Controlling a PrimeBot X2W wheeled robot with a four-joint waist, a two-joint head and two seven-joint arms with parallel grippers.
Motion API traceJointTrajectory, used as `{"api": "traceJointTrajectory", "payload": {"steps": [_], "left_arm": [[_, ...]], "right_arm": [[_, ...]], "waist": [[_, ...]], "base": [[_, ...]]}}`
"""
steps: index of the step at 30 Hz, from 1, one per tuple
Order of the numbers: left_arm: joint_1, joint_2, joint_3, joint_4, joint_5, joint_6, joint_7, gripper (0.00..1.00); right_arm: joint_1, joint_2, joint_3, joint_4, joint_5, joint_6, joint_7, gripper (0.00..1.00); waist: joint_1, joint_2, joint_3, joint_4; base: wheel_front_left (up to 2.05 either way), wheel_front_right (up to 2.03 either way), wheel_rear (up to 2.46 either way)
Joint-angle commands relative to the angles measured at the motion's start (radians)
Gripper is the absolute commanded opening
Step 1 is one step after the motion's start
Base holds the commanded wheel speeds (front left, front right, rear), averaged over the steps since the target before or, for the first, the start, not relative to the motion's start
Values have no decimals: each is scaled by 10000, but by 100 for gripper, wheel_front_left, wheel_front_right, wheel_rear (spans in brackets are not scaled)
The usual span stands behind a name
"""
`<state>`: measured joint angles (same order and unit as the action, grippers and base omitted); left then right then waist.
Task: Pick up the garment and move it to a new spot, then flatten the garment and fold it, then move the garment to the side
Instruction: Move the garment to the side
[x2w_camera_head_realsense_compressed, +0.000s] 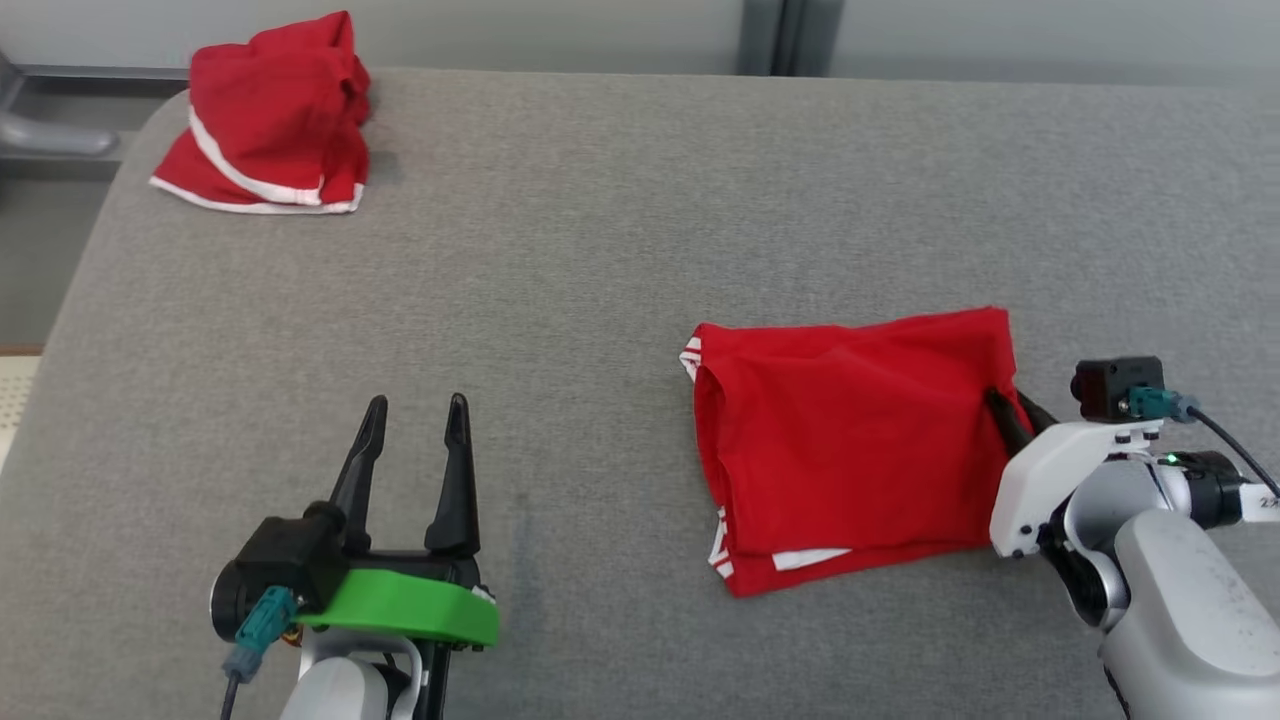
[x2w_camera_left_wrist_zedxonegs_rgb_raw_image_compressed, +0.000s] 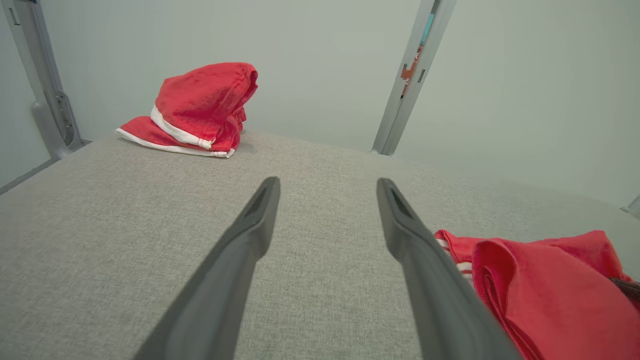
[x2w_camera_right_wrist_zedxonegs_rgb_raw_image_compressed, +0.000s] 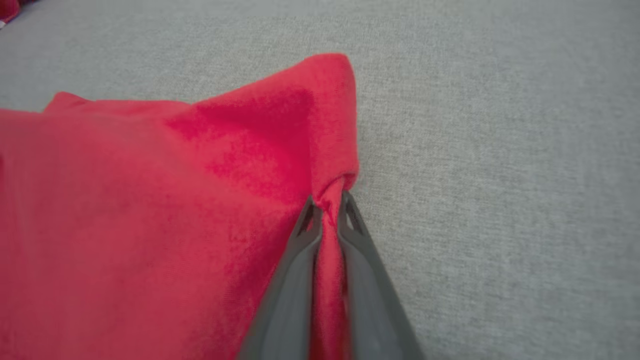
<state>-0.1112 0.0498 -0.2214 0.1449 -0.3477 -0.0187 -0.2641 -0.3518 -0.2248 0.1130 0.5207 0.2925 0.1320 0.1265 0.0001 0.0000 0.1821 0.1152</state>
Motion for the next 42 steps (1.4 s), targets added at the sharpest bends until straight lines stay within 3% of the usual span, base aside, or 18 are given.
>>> {"api": "traceJointTrajectory", "payload": {"steps": [1, 11, 15, 19, 24, 33, 42], "left_arm": [[-228, 16, 25, -38, 167, -37, -2, 100], [-773, 334, 42, -157, 576, -165, 29, 100], [-1052, 604, 33, -287, 740, -170, 241, 100], [-1198, 752, -7, -453, 802, -145, 437, 100], [-1230, 831, -125, -615, 823, -163, 580, 100], [-1020, 857, -93, -886, 697, -2, 539, 100], [-1048, 968, -38, -1317, 683, 126, 607, 100]], "right_arm": [[-222, -8, -132, 27, -135, -27, -172, 0], [-1255, 398, -970, 525, -393, -24, -1235, 0], [-1689, 541, -1146, 889, -423, -24, -1632, 0], [-2156, 722, -1105, 1364, -458, -24, -1967, 0], [-2660, 763, -1046, 1953, -428, -24, -2336, 0], [-3980, 462, -665, 3067, -576, -24, -2691, 0], [-5922, -874, -1121, 4577, -1209, -24, -2881, 0]], "waist": [[-1, 0, 330, -957], [-1, 0, 1294, -4278], [-1, 0, 1643, -5227], [-1, 0, 1836, -5726], [-1, 0, 1878, -5749], [-1, 0, 1791, -4889], [-1, 0, 2089, -3795]], "base": [[0, 0, 0], [0, 0, 0], [0, 0, 0], [0, 0, 0], [0, 0, 0], [0, 0, 0], [0, 0, 0]]}}
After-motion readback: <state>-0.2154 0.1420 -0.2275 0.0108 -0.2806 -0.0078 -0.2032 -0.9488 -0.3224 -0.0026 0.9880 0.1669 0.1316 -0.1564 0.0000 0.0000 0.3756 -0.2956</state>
